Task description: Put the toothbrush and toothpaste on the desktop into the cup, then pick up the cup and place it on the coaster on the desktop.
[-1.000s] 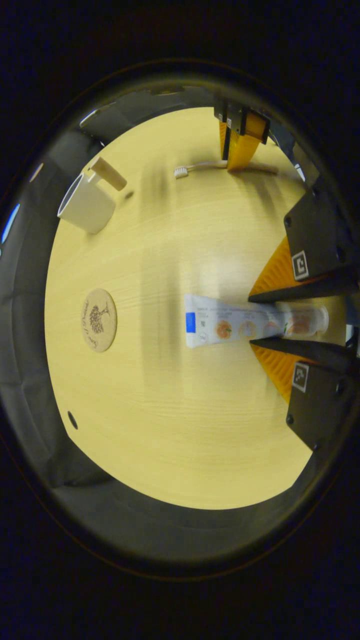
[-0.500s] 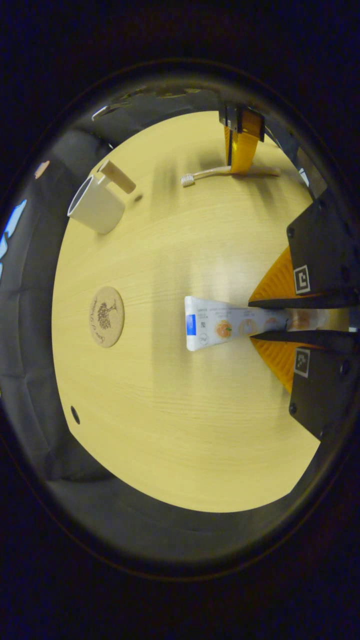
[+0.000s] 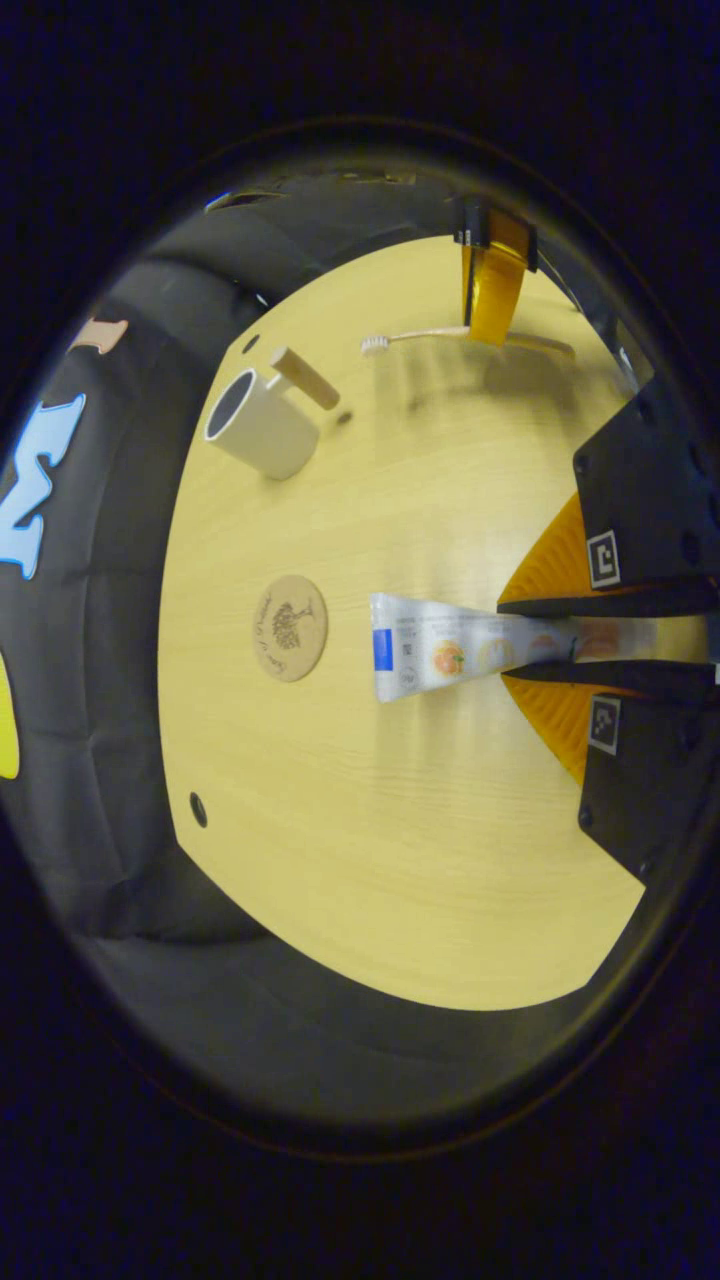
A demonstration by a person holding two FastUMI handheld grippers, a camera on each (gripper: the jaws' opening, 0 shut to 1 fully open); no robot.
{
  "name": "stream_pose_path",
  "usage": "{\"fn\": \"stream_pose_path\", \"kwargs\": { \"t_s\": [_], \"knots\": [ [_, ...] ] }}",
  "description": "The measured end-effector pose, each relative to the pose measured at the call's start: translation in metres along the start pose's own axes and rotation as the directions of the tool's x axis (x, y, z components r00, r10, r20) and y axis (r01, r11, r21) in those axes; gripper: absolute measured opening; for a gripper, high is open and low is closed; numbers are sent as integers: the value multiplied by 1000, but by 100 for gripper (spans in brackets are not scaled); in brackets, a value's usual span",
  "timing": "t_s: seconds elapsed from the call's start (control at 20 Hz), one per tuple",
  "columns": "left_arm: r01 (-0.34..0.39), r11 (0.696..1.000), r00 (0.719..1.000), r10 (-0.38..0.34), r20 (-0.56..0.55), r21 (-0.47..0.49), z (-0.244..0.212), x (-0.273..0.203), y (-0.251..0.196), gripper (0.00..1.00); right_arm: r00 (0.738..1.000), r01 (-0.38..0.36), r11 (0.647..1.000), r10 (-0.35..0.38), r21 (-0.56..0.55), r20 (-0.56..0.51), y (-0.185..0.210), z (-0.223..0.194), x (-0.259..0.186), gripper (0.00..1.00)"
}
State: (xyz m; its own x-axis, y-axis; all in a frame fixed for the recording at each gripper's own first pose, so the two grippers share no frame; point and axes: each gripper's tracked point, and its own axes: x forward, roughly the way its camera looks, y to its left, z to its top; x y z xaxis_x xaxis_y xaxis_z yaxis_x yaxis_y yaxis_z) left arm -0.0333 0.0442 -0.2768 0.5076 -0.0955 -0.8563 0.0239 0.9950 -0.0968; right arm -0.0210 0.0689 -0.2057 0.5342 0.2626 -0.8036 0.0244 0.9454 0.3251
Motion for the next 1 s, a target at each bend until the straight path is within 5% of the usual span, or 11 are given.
{"fn": "stream_pose_path", "kwargs": {
  "t_s": [0.5,1.0],
  "knots": [
    [15,1000,969,-17,246,13,79,-33,-11,26,961,-64,997,74,-43,267,12,76,-25,3],
    [68,998,894,-54,445,-15,141,-56,-28,24,841,-75,993,114,-94,528,16,180,-38,3]
  ]
}}
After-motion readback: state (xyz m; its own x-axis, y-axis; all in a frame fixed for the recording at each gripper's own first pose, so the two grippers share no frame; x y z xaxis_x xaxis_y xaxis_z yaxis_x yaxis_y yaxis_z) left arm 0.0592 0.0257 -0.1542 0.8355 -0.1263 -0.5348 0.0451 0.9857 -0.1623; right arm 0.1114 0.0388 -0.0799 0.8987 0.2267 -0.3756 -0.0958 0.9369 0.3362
